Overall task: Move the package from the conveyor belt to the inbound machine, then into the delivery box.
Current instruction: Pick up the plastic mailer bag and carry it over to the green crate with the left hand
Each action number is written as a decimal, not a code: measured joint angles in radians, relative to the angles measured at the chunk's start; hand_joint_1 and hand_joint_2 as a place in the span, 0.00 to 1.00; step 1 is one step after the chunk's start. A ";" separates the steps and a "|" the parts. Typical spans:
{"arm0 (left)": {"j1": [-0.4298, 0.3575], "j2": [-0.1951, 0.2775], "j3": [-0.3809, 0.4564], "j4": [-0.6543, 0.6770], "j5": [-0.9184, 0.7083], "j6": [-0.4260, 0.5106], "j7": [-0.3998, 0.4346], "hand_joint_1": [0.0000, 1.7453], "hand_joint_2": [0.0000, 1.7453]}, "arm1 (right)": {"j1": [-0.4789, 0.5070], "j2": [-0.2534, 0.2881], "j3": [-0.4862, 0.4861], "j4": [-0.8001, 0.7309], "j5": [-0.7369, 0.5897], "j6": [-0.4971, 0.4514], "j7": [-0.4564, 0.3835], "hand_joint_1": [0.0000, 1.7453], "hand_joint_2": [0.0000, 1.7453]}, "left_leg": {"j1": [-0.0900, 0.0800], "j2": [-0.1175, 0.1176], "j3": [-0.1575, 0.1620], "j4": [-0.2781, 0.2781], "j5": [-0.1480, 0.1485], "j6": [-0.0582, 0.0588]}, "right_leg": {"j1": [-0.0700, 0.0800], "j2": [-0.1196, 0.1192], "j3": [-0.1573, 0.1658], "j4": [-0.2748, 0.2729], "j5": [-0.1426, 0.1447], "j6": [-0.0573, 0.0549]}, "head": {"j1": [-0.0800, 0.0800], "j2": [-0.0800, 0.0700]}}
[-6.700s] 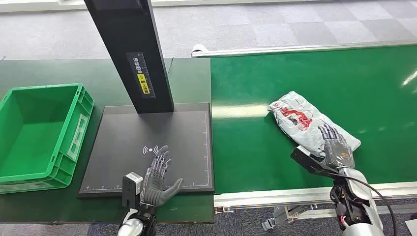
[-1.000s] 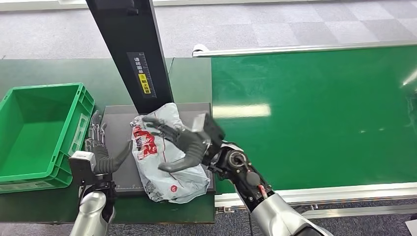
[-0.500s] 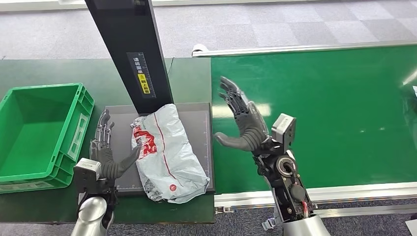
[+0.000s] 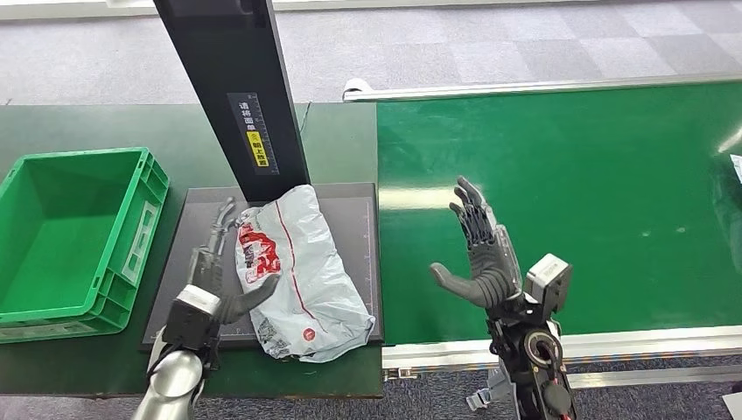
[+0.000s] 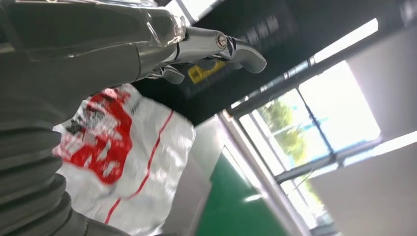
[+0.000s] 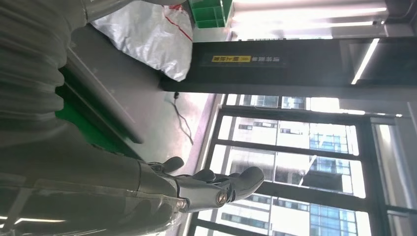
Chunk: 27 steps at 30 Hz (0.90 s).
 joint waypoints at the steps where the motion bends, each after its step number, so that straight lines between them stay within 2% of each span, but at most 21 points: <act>1: -0.012 0.005 -0.014 0.015 -0.035 0.008 0.007 0.00 1.00 | 0.012 0.003 -0.006 -0.008 0.000 0.003 0.000 0.00 1.00 | 0.000 0.000 0.000 0.000 0.000 0.000 | 0.000 0.000 0.000 0.000 0.000 0.000 | 0.000 0.000; 5: -0.167 0.059 -0.160 0.222 -0.259 0.085 0.064 0.00 1.00 | 0.097 0.027 -0.042 -0.059 0.000 0.022 -0.006 0.00 1.00 | 0.000 0.001 0.001 0.000 0.001 0.000 | 0.000 0.001 0.001 0.000 0.001 0.000 | 0.000 0.000; 11: -0.216 0.081 -0.208 0.303 -0.298 0.095 0.083 0.00 1.00 | 0.105 0.029 -0.049 -0.062 0.005 0.020 -0.010 0.00 1.00 | 0.000 0.001 0.001 0.000 0.001 0.000 | 0.000 0.001 0.001 0.000 0.000 0.000 | 0.000 0.000; 15: -0.275 0.097 -0.251 0.405 -0.361 0.122 0.103 0.00 1.00 | 0.104 0.029 -0.048 -0.054 0.031 -0.009 -0.032 0.00 1.00 | 0.000 0.001 0.001 0.000 0.001 0.000 | 0.000 0.001 0.001 0.000 0.000 0.000 | 0.000 0.000; 25: -0.413 0.103 -0.343 0.630 -0.457 0.119 0.138 0.00 1.00 | 0.103 0.028 -0.038 -0.047 0.046 -0.048 -0.054 0.00 1.00 | 0.000 0.001 0.002 0.000 0.001 0.000 | 0.000 0.000 0.003 0.000 0.000 0.000 | 0.000 0.000; 26: -0.431 0.102 -0.354 0.654 -0.469 0.114 0.145 0.06 1.00 | 0.102 0.027 -0.037 -0.047 0.044 -0.051 -0.056 0.00 1.00 | 0.000 0.001 0.003 0.000 0.001 0.000 | 0.000 0.000 0.004 0.000 0.000 0.000 | 0.000 0.000; 27: -0.448 0.101 -0.365 0.678 -0.480 0.109 0.150 0.28 1.00 | 0.102 0.027 -0.036 -0.047 0.041 -0.055 -0.057 0.00 1.00 | 0.000 0.000 0.004 0.000 0.001 0.000 | 0.000 0.000 0.005 0.000 0.000 0.000 | 0.000 0.000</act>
